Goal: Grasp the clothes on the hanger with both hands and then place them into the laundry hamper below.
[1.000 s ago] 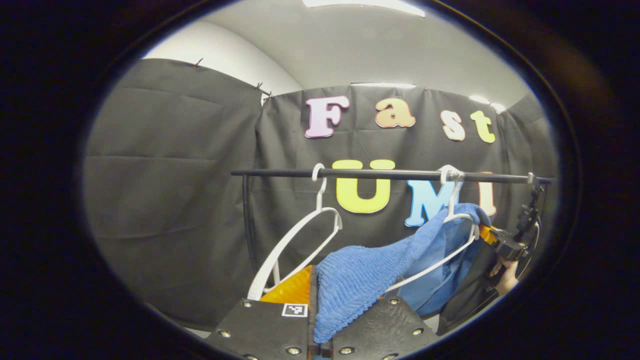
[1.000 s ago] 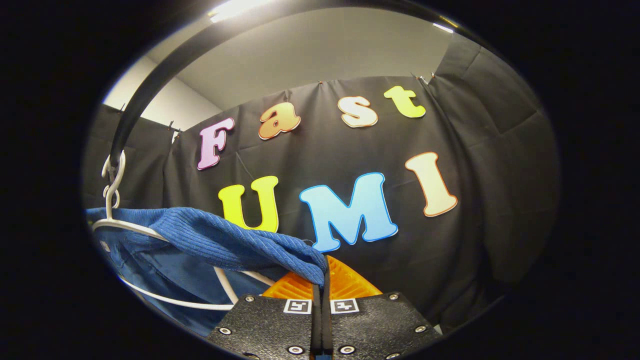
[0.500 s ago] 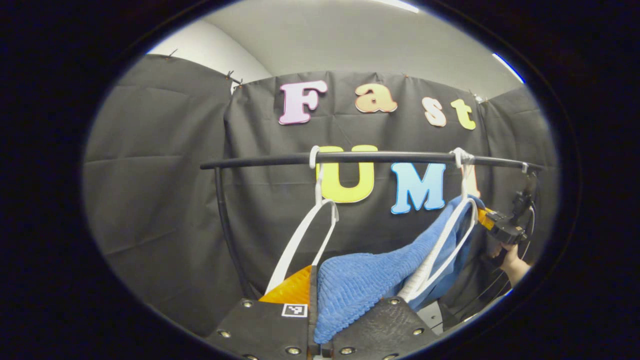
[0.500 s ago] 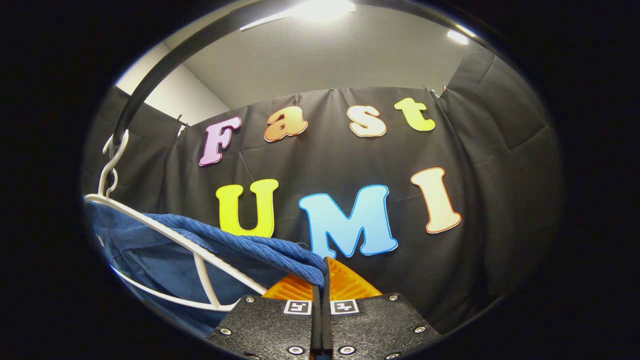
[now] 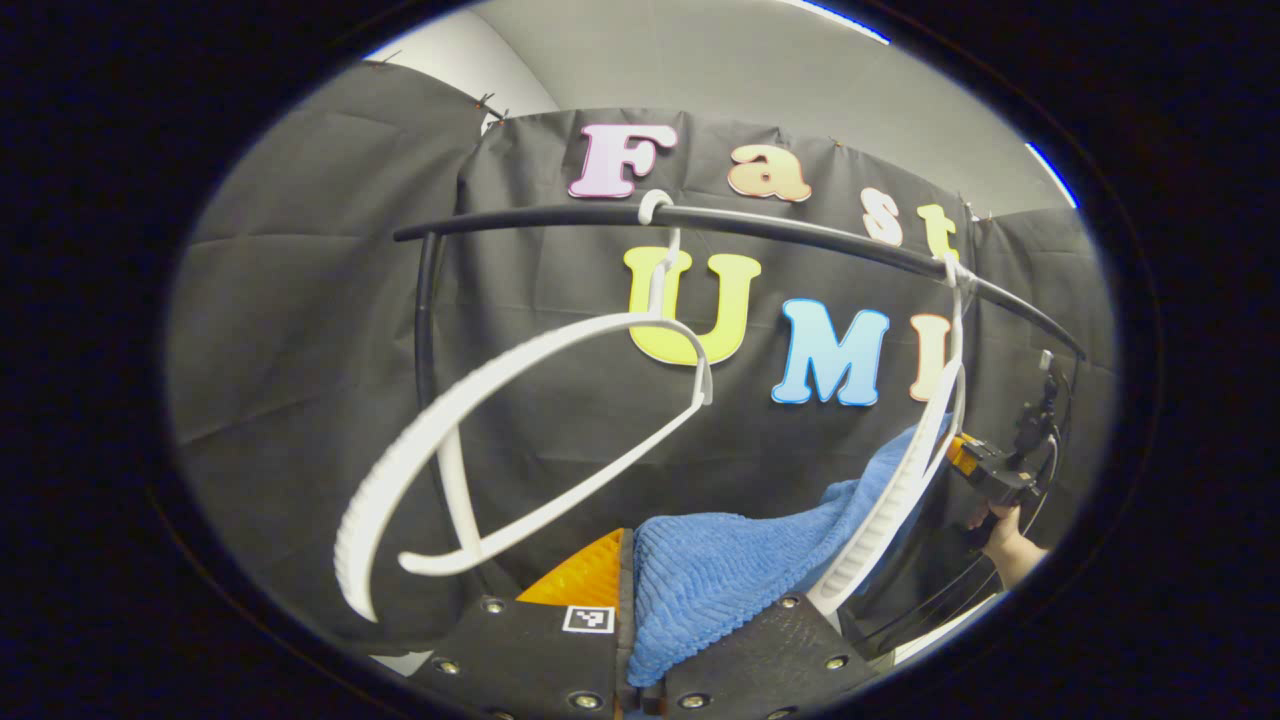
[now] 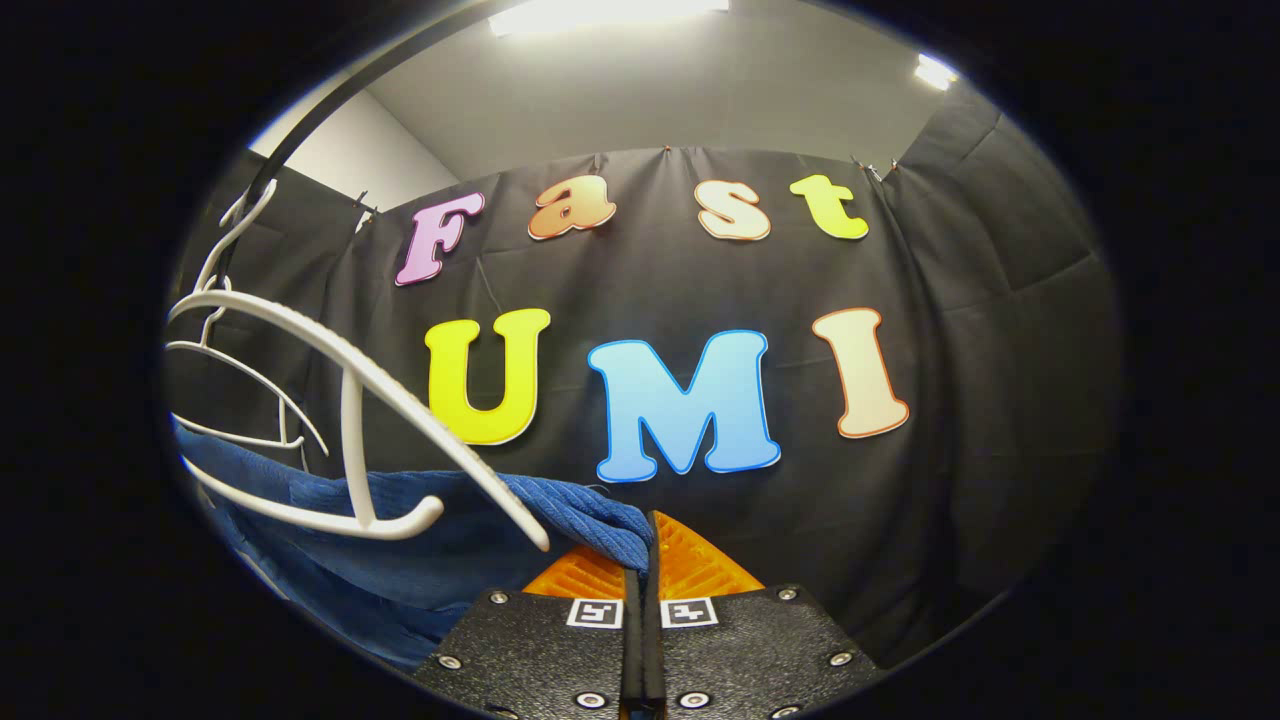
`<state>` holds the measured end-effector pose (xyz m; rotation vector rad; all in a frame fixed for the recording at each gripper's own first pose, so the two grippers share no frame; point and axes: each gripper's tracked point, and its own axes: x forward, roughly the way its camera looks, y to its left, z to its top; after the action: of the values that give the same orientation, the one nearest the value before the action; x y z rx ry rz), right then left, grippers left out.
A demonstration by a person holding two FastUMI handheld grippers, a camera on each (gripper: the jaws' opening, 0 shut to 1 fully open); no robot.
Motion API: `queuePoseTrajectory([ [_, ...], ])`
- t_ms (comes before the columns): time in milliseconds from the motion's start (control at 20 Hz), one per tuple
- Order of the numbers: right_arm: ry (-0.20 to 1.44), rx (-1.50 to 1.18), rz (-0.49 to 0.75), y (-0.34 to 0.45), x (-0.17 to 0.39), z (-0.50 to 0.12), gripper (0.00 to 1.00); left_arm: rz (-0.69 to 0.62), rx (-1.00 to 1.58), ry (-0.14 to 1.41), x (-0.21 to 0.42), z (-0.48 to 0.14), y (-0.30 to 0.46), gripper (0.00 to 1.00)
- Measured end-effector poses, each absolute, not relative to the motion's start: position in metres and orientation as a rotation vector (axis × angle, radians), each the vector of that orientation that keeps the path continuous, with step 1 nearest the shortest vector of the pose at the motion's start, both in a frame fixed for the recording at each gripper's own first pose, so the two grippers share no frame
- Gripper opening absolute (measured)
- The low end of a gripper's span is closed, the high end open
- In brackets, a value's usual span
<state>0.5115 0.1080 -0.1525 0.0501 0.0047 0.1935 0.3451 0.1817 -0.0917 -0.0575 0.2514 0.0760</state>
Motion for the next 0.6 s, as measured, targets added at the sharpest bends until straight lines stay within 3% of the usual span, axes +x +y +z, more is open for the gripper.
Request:
queuePoseTrajectory([
  [600, 0.12, 0.026, 0.197, 0.086, 0.458, -0.205, 0.0, 0.093, -0.105, 0.297, 0.274, -0.144, 0.173, 0.03],
])
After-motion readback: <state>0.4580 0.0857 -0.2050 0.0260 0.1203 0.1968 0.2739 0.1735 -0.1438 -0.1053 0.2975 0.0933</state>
